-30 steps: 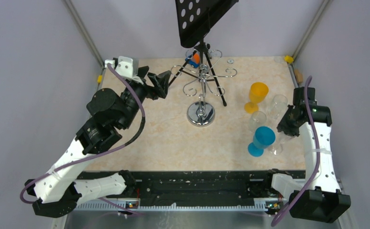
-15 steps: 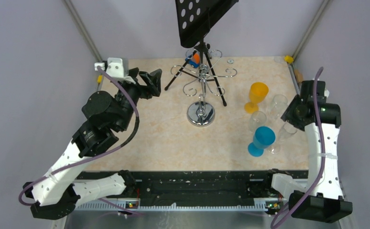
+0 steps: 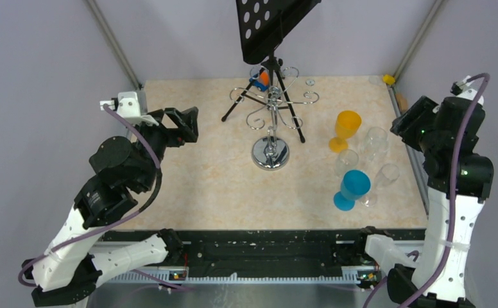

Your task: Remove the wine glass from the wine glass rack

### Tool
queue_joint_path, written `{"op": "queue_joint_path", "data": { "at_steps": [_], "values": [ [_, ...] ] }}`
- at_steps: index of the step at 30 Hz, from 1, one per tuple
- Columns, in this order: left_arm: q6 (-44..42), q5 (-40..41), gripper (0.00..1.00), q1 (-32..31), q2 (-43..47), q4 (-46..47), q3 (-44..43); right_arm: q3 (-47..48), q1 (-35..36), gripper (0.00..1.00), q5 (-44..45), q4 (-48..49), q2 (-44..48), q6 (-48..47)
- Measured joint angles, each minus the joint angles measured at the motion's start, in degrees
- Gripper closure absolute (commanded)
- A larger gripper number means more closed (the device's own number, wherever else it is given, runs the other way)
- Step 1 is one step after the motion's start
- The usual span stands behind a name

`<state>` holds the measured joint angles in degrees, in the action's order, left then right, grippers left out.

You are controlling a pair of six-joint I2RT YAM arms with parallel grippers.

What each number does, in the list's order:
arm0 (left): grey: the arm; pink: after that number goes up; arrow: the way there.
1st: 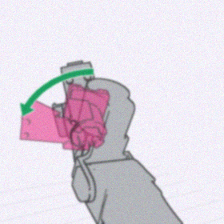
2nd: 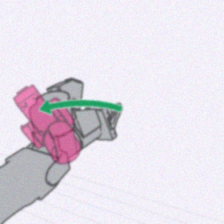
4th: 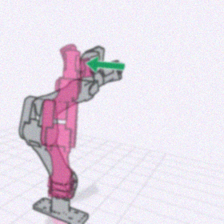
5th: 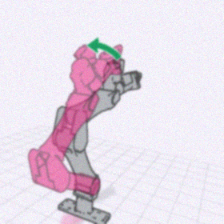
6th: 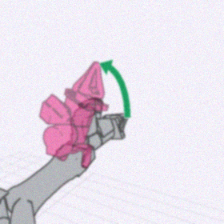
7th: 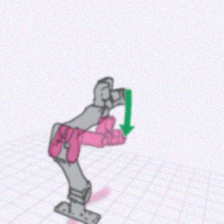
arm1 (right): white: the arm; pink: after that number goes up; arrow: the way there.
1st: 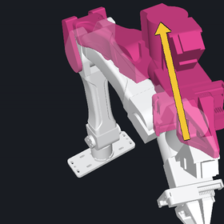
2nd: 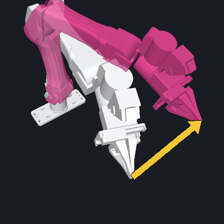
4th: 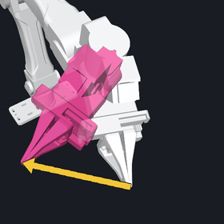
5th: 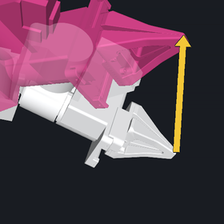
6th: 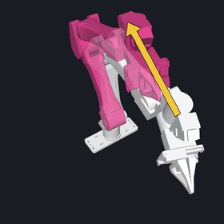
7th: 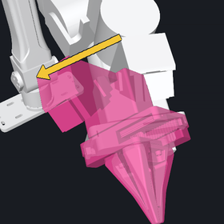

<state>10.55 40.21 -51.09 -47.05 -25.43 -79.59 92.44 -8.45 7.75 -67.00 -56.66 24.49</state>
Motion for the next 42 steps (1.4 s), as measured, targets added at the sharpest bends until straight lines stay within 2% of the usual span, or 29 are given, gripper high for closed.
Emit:
{"op": "queue_joint_path", "data": {
  "at_steps": [6,8,11,12,19,30,42],
  "values": [
    [5.33,2.08,0.04,0.0,3.82,-8.39,-0.02,-0.07,0.0,0.32,-3.96,11.74,6.32,0.07],
    [7.06,2.89,0.03,0.0,5.25,-10.56,-0.02,0.24,0.0,0.25,-4.5,14.03,7.63,0.13],
    [9.81,4.35,0.02,0.0,7.96,-13.79,-0.11,0.7,0.0,0.08,-5.14,17.73,8.72,0.44],
    [10.69,4.76,0.02,0.0,8.87,-14.62,-0.15,0.72,0.0,0.07,-5.46,19.1,9.01,0.57],
    [13.38,6.4,0.01,0.0,12.61,-17.64,-0.26,2.27,0.0,0.05,-5.84,22.05,9.7,1.42],
    [11.37,6.1,0.01,0.0,12.24,-16.83,-2.69,3.98,0.0,0.04,-5.07,24.55,12.9,2.32],
    [9.84,5.88,0.01,0.0,12.24,-14.62,-2.69,-2.08,0.0,0.03,-3.28,33.57,24.35,2.54]
  ]
}}
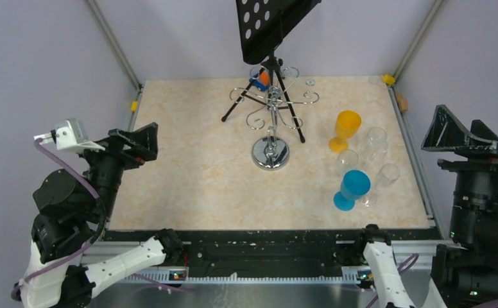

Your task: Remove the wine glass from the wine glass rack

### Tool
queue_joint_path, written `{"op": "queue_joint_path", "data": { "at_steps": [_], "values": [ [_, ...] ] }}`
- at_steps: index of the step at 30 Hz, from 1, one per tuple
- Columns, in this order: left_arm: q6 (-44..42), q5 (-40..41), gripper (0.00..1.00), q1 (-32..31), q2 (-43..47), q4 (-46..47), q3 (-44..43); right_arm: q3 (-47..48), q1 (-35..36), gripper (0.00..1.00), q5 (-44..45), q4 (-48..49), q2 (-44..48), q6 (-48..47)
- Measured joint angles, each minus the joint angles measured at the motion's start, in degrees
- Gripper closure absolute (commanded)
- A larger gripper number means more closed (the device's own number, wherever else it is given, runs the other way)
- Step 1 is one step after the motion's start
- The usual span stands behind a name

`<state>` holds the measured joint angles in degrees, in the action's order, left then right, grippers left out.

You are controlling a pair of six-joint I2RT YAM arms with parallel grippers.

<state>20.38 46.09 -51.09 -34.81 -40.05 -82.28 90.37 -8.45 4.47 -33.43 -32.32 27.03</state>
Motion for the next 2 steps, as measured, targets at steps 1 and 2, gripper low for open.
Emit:
{"op": "queue_joint_path", "data": {
  "at_steps": [1,2],
  "values": [
    [-0.04,-0.02,0.01,0.0,0.0,0.09,0.0,0.02,0.0,0.03,0.07,0.48,0.2,0.0],
    [-0.15,-0.04,0.01,0.0,0.0,0.17,0.0,0.04,0.0,0.03,0.17,0.92,0.26,-0.02]
  ]
}}
